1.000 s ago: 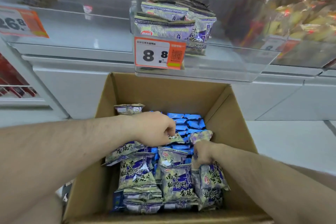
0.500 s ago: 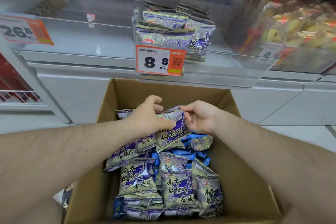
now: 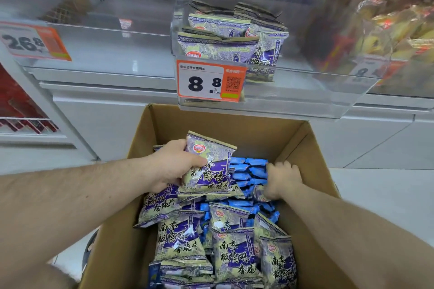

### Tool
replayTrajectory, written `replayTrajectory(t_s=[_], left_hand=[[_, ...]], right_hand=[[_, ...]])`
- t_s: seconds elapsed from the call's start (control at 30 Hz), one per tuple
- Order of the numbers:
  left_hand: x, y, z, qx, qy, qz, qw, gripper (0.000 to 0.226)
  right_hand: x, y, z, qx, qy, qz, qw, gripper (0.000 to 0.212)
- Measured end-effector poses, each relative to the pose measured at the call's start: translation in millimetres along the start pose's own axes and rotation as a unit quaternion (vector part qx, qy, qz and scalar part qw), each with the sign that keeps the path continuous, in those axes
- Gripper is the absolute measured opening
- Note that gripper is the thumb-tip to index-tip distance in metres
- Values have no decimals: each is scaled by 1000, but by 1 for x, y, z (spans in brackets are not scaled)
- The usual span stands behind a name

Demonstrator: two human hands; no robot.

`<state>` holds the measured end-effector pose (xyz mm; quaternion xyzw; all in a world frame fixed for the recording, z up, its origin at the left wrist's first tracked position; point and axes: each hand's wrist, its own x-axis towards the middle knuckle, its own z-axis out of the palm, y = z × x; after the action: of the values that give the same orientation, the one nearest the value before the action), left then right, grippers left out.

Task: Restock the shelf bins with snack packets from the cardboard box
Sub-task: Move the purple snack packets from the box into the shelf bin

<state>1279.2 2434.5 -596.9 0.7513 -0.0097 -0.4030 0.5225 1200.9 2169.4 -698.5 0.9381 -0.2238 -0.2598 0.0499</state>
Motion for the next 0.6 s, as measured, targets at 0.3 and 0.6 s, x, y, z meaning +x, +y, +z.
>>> replayTrajectory(t_s=[0.3,0.6], left_hand=[[4,-3,-6,41,28,-4,999,26],[-18,15,-23,87,49,49,994,17]], right_hand=[[-12,-6,-7,-162,61,-153,973,29],[-97,33,-86,-29,448,-467,762,27]])
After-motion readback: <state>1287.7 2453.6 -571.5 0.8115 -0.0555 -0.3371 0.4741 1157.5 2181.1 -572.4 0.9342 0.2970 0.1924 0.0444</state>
